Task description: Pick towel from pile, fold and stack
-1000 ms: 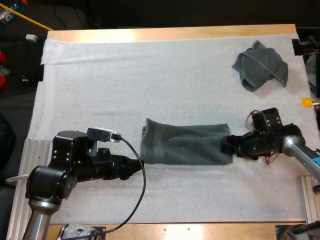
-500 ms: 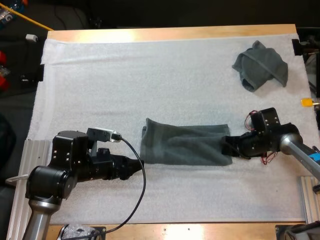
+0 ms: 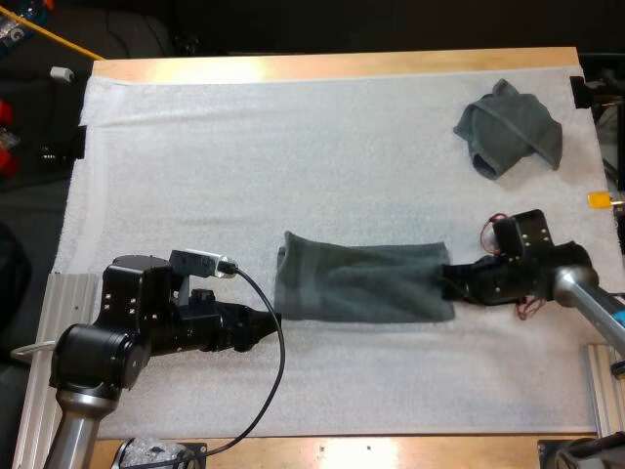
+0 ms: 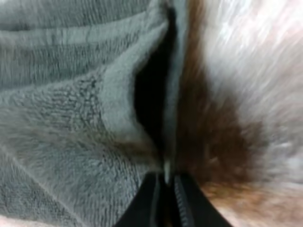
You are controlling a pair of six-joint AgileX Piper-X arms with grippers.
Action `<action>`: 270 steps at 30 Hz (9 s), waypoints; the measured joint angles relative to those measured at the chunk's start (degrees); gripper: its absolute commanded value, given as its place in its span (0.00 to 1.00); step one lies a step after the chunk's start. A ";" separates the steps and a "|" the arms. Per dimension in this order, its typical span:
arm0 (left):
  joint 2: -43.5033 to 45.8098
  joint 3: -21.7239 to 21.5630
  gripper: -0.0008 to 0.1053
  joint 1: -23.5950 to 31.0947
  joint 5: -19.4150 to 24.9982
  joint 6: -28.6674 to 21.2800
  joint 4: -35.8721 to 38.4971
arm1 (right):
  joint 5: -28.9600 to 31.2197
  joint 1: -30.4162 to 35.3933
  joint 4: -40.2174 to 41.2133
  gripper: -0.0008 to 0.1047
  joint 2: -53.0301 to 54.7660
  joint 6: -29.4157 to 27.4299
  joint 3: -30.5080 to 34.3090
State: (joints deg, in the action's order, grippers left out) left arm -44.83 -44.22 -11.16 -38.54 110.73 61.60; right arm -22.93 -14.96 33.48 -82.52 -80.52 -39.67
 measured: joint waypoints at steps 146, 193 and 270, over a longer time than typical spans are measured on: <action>-7.81 0.00 0.68 -0.25 -2.53 -3.15 -8.92 | 27.07 -37.20 38.77 0.70 45.95 12.34 -21.94; -50.65 -1.13 0.62 -19.59 0.35 23.73 -40.06 | 27.07 -37.20 42.15 0.71 45.95 13.65 -21.94; -34.31 -3.39 0.52 21.18 37.94 -18.39 -2.93 | 24.43 -37.20 42.15 0.71 45.95 13.73 -21.94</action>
State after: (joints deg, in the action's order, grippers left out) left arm -79.14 -47.61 10.02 -0.60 92.34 58.66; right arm 1.50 -52.16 75.63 -36.57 -66.80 -61.61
